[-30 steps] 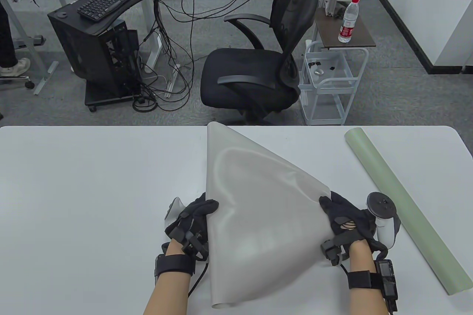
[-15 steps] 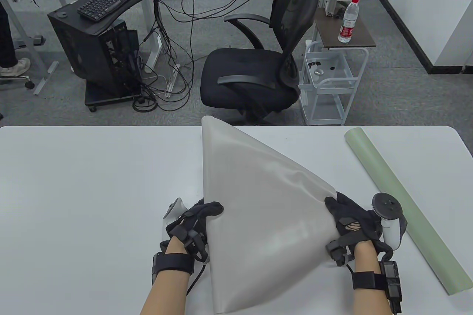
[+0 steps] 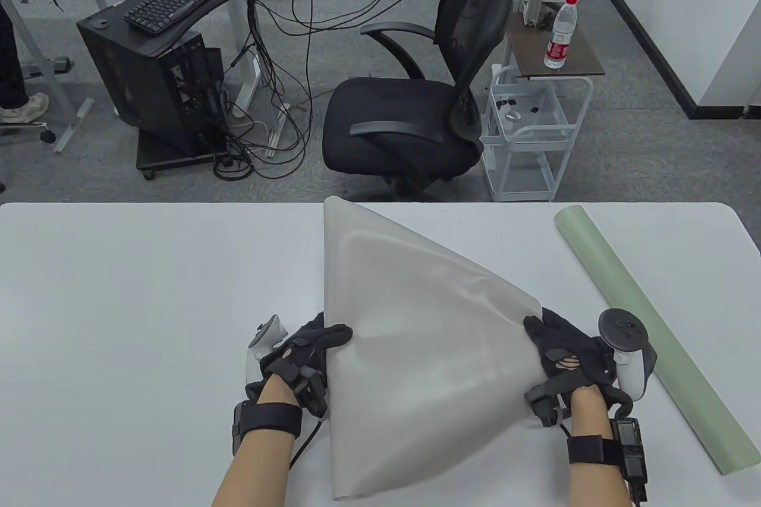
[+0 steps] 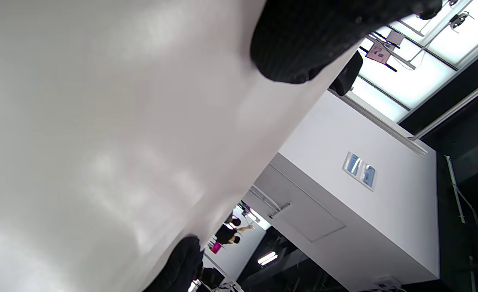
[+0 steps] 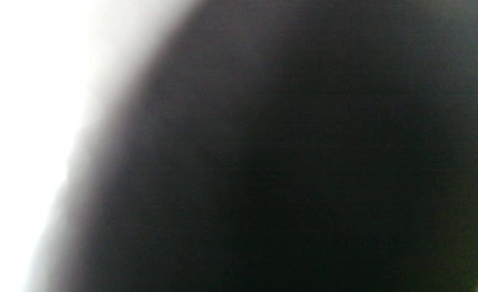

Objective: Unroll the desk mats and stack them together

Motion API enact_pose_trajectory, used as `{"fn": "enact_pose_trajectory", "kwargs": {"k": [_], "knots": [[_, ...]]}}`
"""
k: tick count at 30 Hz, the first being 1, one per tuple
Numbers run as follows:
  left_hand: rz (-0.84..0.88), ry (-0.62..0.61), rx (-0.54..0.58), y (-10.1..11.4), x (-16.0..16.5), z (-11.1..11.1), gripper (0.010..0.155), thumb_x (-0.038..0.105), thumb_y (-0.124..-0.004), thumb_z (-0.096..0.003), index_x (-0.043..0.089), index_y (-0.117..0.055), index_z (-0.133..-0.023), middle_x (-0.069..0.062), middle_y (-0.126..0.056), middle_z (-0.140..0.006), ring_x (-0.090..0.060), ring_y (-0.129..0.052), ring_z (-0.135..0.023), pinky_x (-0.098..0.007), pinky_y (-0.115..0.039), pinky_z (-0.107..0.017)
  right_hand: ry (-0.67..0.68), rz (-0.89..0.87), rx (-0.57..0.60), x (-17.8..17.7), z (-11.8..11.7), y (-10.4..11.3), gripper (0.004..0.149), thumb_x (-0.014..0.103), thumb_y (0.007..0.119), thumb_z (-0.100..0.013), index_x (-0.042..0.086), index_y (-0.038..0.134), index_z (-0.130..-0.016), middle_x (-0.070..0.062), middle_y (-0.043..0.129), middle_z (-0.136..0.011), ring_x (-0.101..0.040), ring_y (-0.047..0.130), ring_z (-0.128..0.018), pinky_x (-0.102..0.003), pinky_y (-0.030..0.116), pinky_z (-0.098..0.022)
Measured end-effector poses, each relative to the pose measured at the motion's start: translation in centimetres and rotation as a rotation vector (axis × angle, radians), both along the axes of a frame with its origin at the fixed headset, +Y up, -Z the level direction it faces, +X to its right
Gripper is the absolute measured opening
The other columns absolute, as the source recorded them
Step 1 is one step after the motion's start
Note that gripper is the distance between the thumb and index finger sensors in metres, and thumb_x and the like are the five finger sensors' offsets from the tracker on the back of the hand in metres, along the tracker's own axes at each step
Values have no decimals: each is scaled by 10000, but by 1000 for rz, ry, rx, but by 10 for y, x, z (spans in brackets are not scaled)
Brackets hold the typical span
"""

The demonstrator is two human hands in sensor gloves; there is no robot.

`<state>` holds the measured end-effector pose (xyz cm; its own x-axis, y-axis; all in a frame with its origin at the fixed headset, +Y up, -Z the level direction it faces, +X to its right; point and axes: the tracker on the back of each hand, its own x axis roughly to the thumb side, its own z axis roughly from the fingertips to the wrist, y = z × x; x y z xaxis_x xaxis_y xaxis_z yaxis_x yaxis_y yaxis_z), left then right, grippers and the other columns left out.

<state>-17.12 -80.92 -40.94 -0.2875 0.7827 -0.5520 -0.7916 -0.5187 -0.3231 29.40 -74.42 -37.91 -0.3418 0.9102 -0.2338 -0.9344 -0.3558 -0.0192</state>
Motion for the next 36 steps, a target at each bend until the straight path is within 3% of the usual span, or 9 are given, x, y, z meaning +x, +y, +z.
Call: {"fn": "enact_pose_trajectory", "kwargs": {"k": [10, 18, 22, 25, 27, 30, 32, 33, 36], "knots": [[-909, -14, 39, 25, 10, -16, 958, 391, -902, -465, 189, -128, -994, -39, -644, -953, -165, -979, -579, -346, -892, -490, -40, 273, 1, -10, -4, 15, 413, 406, 744, -534, 263, 778, -920, 32, 981, -469, -110, 925, -135, -243, 862, -60], [-1321, -41, 36, 35, 35, -26, 991, 421, -879, -463, 178, -68, -978, -56, -606, -973, -149, -969, -572, -324, -897, -475, -93, 321, -149, -14, -15, -1, 529, 402, 761, -524, 174, 657, -990, 16, 969, -531, -129, 962, -174, -261, 885, -95], [-1380, -35, 11, 35, 37, -31, 985, 417, -874, -465, 182, -65, -976, -40, -604, -964, -137, -956, -556, -310, -901, -467, -100, 328, -152, -14, -18, -9, 602, 446, 759, -507, 159, 598, -1011, -24, 963, -641, -172, 1037, -269, -300, 929, -171], [-1444, -64, 7, 35, 41, -35, 986, 425, -869, -464, 183, -59, -973, -28, -593, -955, -130, -937, -549, -295, -888, -475, -40, 231, -173, -12, -17, -12, 668, 469, 759, -504, 145, 521, -1038, -79, 926, -760, -259, 1073, -421, -362, 935, -267], [-1483, -74, 8, 35, 44, -37, 990, 437, -868, -461, 188, -58, -973, -19, -586, -951, -111, -928, -542, -284, -888, -465, 41, 177, -184, -6, -12, -12, 699, 482, 762, -502, 213, 458, -1070, -83, 888, -839, -284, 1062, -518, -382, 926, -335], [-1498, -67, 7, 34, 45, -41, 995, 452, -871, -456, 192, -62, -974, -12, -586, -943, -106, -920, -533, -274, -888, -453, 151, -27, -72, 7, -1, -10, 703, 462, 785, -496, 330, 434, -1090, -64, 811, -952, -331, 1030, -634, -472, 904, -407], [-1500, -64, 6, 34, 46, -42, 997, 458, -871, -454, 197, -62, -975, -9, -583, -942, -102, -915, -532, -268, -887, -452, 191, -213, -22, 12, 7, -6, 685, 446, 776, -513, 399, 416, -1093, -119, 727, -1036, -361, 1001, -681, -472, 910, -396], [-1508, -69, 8, 34, 48, -44, 997, 460, -871, -454, 198, -63, -975, -13, -581, -940, -102, -912, -532, -268, -885, -452, 234, -315, -41, 12, 13, -2, 656, 424, 792, -512, 419, 475, -1085, -172, 668, -1080, -427, 957, -732, -510, 897, -392], [-1540, -88, 15, 34, 52, -45, 998, 465, -864, -451, 200, -57, -975, -17, -569, -946, -98, -901, -537, -266, -878, -458, 411, -150, -201, 14, 24, 1, 556, 445, 779, -521, 369, 642, -1054, -177, 624, -1111, -432, 952, -747, -486, 905, -407]]}}
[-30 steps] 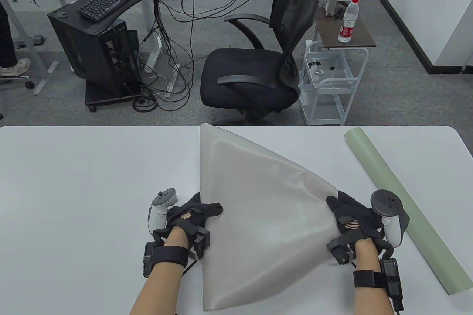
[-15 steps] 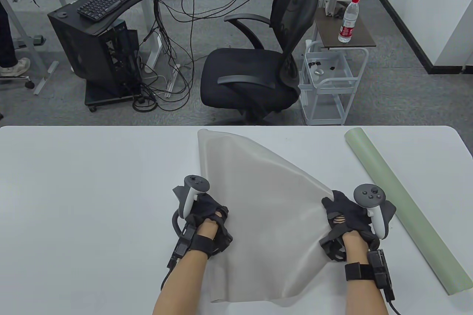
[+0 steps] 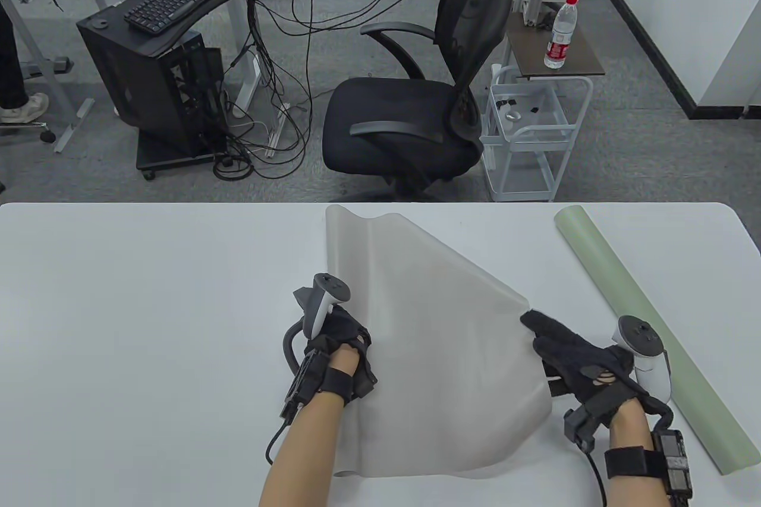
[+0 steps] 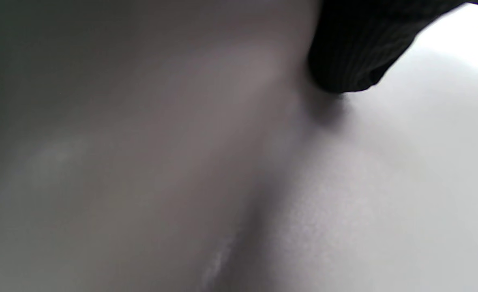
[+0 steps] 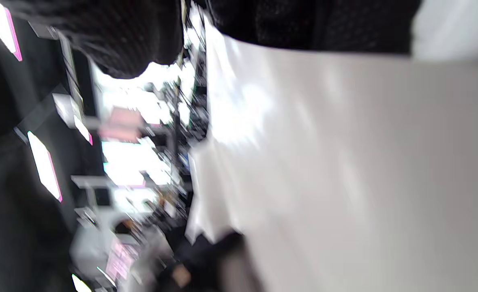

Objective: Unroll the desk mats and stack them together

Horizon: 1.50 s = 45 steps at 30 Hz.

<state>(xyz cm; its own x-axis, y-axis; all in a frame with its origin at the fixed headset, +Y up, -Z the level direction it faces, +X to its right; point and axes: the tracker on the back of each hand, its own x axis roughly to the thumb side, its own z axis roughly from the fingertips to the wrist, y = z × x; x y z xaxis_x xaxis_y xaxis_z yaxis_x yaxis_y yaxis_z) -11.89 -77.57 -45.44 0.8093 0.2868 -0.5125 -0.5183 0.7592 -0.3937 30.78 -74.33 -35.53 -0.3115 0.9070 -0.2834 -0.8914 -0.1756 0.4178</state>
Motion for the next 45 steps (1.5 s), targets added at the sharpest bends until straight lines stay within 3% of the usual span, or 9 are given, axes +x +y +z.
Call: {"fn": "enact_pose_trajectory", "kwargs": {"k": [4, 8, 10, 11, 13, 26, 32, 35, 45], "knots": [[-1, -7, -12, 0, 1, 0, 990, 463, -847, -456, 198, -44, -972, -19, -552, -950, -110, -887, -541, -266, -871, -459, 47, 261, -152, 6, 7, 1, 530, 461, 773, -513, 297, 731, -1016, -225, 735, -1033, -390, 1051, -601, -414, 951, -312], [-8, -26, -12, 0, 3, 0, 986, 461, -838, -462, 197, -36, -971, -23, -536, -952, -107, -876, -544, -263, -863, -459, 82, 201, -167, 2, 1, -7, 520, 472, 768, -510, 307, 748, -1003, -195, 845, -946, -288, 1093, -409, -315, 947, -238], [-13, -37, -13, 0, 4, 0, 987, 461, -838, -461, 201, -35, -973, -25, -529, -956, -103, -870, -546, -263, -856, -462, 82, 191, -188, 0, -6, -14, 531, 473, 761, -513, 306, 725, -1016, -193, 800, -981, -314, 1047, -458, -365, 907, -305], [-14, -41, -13, -1, 4, 0, 983, 460, -836, -463, 202, -36, -973, -28, -525, -958, -103, -867, -548, -264, -853, -464, 72, 198, -189, 0, -12, -17, 545, 468, 753, -519, 319, 686, -1039, -205, 700, -1049, -375, 950, -638, -449, 835, -449], [-14, -58, -12, -1, 5, 0, 990, 459, -833, -462, 206, -25, -974, -31, -521, -959, -103, -863, -549, -264, -851, -463, -6, 265, -158, -1, -27, -19, 542, 463, 739, -524, 325, 671, -1044, -206, 631, -1087, -419, 837, -796, -505, 756, -553], [-26, -153, 9, -3, 9, 0, 957, 445, -804, -472, 242, -19, -980, -32, -503, -971, -109, -836, -557, -265, -826, -469, -328, -30, 148, -32, -125, 5, 540, 416, 750, -504, 260, 692, -1018, -149, 468, -1143, -477, 600, -955, -609, 559, -674], [-20, -217, 20, -4, 13, 3, 944, 443, -798, -476, 259, -21, -981, -23, -494, -978, -103, -823, -565, -257, -813, -474, -295, 3, 229, -40, -147, 21, 536, 389, 756, -505, 222, 697, -1011, -44, 293, -1189, -434, 366, -1043, -630, 409, -724], [-37, -246, 18, -4, 20, 6, 934, 443, -788, -479, 263, -22, -981, -18, -492, -981, -101, -821, -567, -255, -812, -477, -329, 7, 271, -39, -154, 25, 521, 359, 770, -497, 191, 732, -989, -13, 303, -1185, -408, 356, -1043, -621, 394, -725], [-58, -212, 12, -4, 32, 17, 920, 444, -773, -483, 257, -20, -979, -8, -477, -991, -94, -819, -565, -251, -809, -477, -291, 511, 197, -37, -186, 6, 520, 314, 780, -489, 181, 725, -989, 78, 279, -1174, -342, 261, -1049, -603, 301, -735]]}}
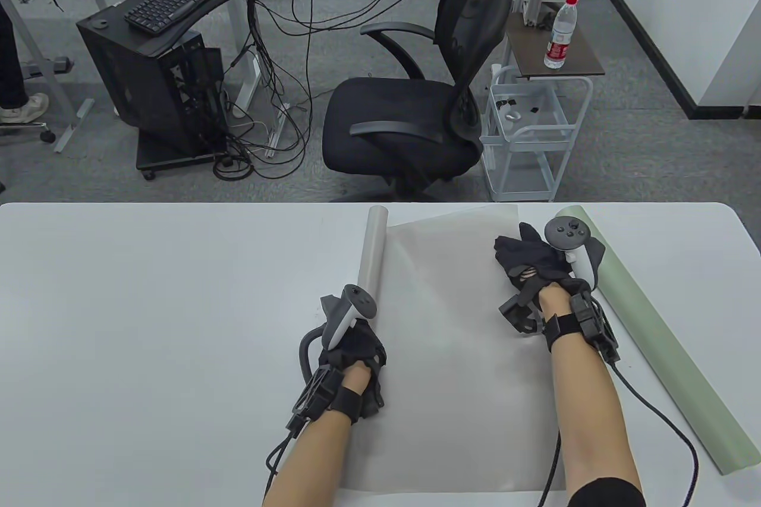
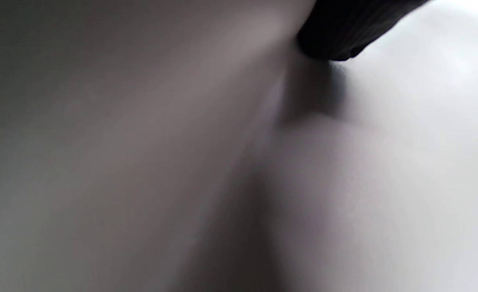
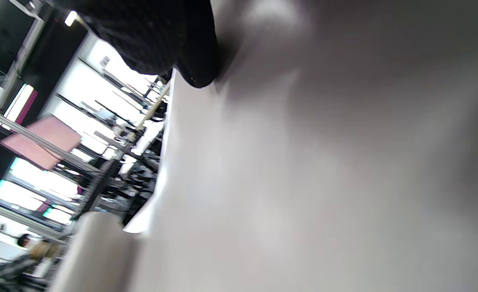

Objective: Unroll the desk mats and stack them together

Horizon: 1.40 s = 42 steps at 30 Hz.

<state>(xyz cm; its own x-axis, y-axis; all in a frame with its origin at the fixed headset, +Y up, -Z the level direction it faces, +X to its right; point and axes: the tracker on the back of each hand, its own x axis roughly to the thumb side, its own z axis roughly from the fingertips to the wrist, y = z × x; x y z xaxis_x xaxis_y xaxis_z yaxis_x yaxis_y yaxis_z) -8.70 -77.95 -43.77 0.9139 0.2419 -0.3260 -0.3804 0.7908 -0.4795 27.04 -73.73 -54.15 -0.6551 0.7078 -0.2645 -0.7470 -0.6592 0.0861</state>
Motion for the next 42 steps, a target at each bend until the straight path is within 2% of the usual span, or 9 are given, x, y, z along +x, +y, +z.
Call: {"fn": "enact_pose_trajectory", "kwargs": {"k": [10, 15, 19, 25, 30, 33, 35, 39, 42], "knots": [[-8, 11, -2, 0, 0, 0, 916, 451, -767, -482, 259, -22, -980, 3, -477, -991, -87, -817, -564, -245, -807, -477, -36, 385, -127, -19, -5, -38, 645, 429, 802, -471, 199, 590, -1035, 74, 291, -1167, -349, 264, -1038, -589, 307, -731], [-3, 20, -6, 0, 0, 0, 915, 453, -767, -482, 259, -25, -980, 10, -474, -992, -85, -816, -565, -244, -807, -478, 14, 394, -306, -29, -2, -48, 817, 571, 681, -461, 190, 311, -1081, -160, -60, -1104, -455, -32, -970, -616, 151, -705], [4, 23, -11, 0, 0, 0, 915, 453, -769, -482, 257, -26, -980, 12, -472, -992, -85, -816, -565, -244, -806, -478, 127, 498, -366, -45, 15, -45, 940, 696, 597, -399, 250, 90, -1053, -155, -185, -1025, -480, -152, -910, -638, 64, -664], [11, 30, -26, 1, 0, -1, 914, 449, -768, -485, 252, -24, -979, 7, -471, -988, -94, -817, -562, -253, -808, -477, 348, 415, -502, -61, 70, -41, 1037, 790, 557, -359, 301, -170, -913, -130, -284, -965, -484, -225, -862, -658, 12, -626], [12, 40, -34, 2, 0, -2, 921, 452, -768, -482, 247, -18, -975, 2, -473, -984, -97, -819, -561, -255, -810, -478, 384, 392, -600, -63, 95, -64, 1082, 822, 573, -339, 300, -205, -881, -99, -321, -928, -434, -276, -832, -659, -39, -587], [46, 47, -35, 2, -2, -4, 921, 453, -760, -481, 240, -9, -970, -4, -468, -985, -104, -819, -564, -260, -806, -481, 349, 488, -543, -61, 98, -77, 1077, 830, 573, -307, 333, -226, -831, -30, -372, -867, -369, -327, -786, -608, -95, -544], [107, 42, -41, 3, -7, -5, 916, 443, -740, -475, 223, 4, -963, -20, -466, -989, -119, -826, -577, -274, -808, -489, 327, 409, -549, -58, 101, -81, 1073, 825, 597, -310, 369, -227, -824, 21, -394, -855, -322, -365, -769, -574, -148, -525], [518, 142, -81, 4, -35, -4, 885, 315, -691, -454, 138, 32, -933, -122, -427, -1012, -248, -813, -693, -425, -762, -550, 333, 399, -585, -58, 100, -82, 1066, 821, 593, -301, 391, -249, -793, 47, -419, -824, -300, -396, -739, -562, -175, -505], [698, 176, -114, 9, -52, -4, 850, 302, -749, -459, 100, -99, -969, -108, -458, -1008, -261, -832, -759, -423, -784, -585, 329, 405, -585, -58, 100, -82, 1062, 819, 592, -294, 395, -248, -788, 51, -418, -821, -298, -396, -736, -562, -176, -504]]}}
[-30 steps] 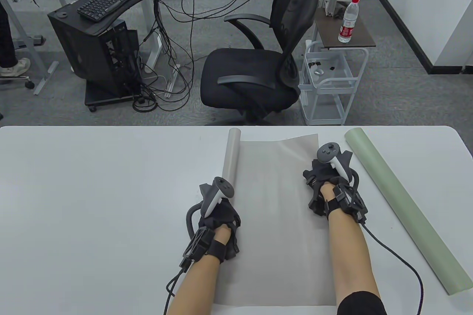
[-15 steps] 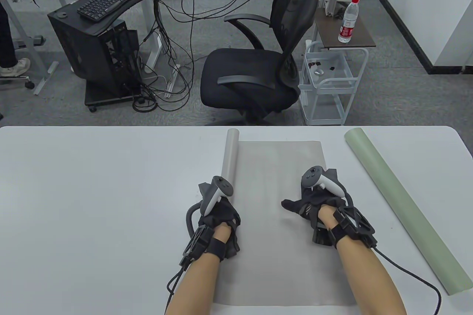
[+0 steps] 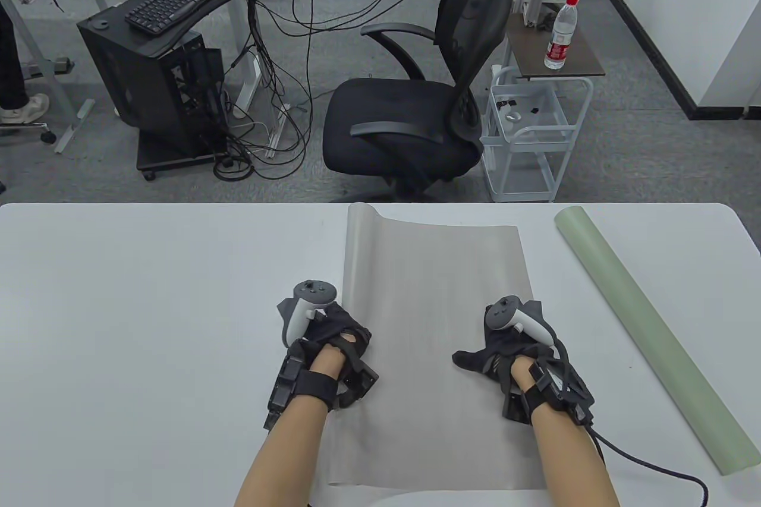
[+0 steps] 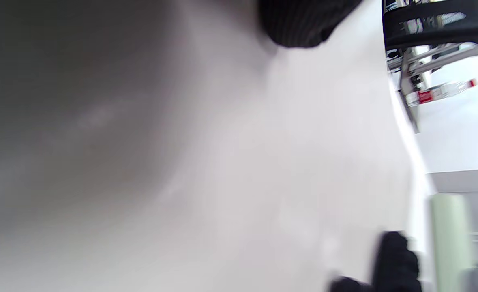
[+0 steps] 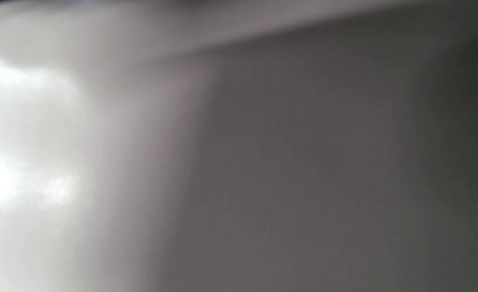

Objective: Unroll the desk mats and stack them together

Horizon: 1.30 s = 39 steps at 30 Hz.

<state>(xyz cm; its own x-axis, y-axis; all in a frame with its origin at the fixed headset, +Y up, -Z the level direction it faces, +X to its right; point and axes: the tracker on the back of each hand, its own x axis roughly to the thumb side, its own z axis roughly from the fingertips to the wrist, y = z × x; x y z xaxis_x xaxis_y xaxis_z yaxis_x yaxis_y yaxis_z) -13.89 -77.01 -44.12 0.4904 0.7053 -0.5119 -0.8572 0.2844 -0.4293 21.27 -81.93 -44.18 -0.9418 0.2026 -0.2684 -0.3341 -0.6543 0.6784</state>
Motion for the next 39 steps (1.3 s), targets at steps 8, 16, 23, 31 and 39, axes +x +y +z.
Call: {"fn": "enact_pose_trajectory", "kwargs": {"k": [8, 16, 23, 31, 39], "knots": [[110, -5, -26, 5, 3, -4, 593, 403, -884, -433, 230, -505, -856, -57, -739, -940, -310, -1048, -721, -379, -975, -479, -2, 3, -11, -1, 0, 1, 1058, 812, 589, -289, 398, -253, -777, 53, -425, -811, -297, -402, -727, -566, -179, -501], [229, 58, -66, -14, -19, -3, 820, 256, -793, -449, 151, -191, -996, -48, -740, -932, -255, -1030, -677, -450, -897, -515, -3, 2, -18, -1, 0, 1, 1053, 807, 585, -284, 403, -256, -771, 58, -430, -803, -292, -406, -721, -565, -183, -496], [234, 93, -89, -14, -35, -4, 754, 252, -785, -450, 124, -283, -998, -94, -687, -955, -278, -980, -703, -470, -869, -532, -3, -4, -16, -1, -1, 0, 1051, 802, 587, -286, 403, -255, -773, 60, -429, -804, -291, -407, -720, -564, -185, -494], [257, 91, -122, -22, -43, -7, 619, 335, -916, -438, 244, -514, -900, -3, -713, -901, -186, -1045, -634, -341, -964, -469, -4, -2, -18, -1, -1, 0, 1052, 801, 587, -284, 403, -255, -771, 59, -430, -803, -292, -408, -719, -566, -185, -494], [333, 102, -115, -28, -49, -8, 780, 233, -798, -447, 169, -257, -1005, -44, -737, -940, -247, -1013, -687, -443, -893, -523, -4, -4, -19, 0, -1, 0, 1053, 801, 588, -284, 404, -256, -770, 60, -431, -801, -291, -409, -717, -566, -186, -492]]}}
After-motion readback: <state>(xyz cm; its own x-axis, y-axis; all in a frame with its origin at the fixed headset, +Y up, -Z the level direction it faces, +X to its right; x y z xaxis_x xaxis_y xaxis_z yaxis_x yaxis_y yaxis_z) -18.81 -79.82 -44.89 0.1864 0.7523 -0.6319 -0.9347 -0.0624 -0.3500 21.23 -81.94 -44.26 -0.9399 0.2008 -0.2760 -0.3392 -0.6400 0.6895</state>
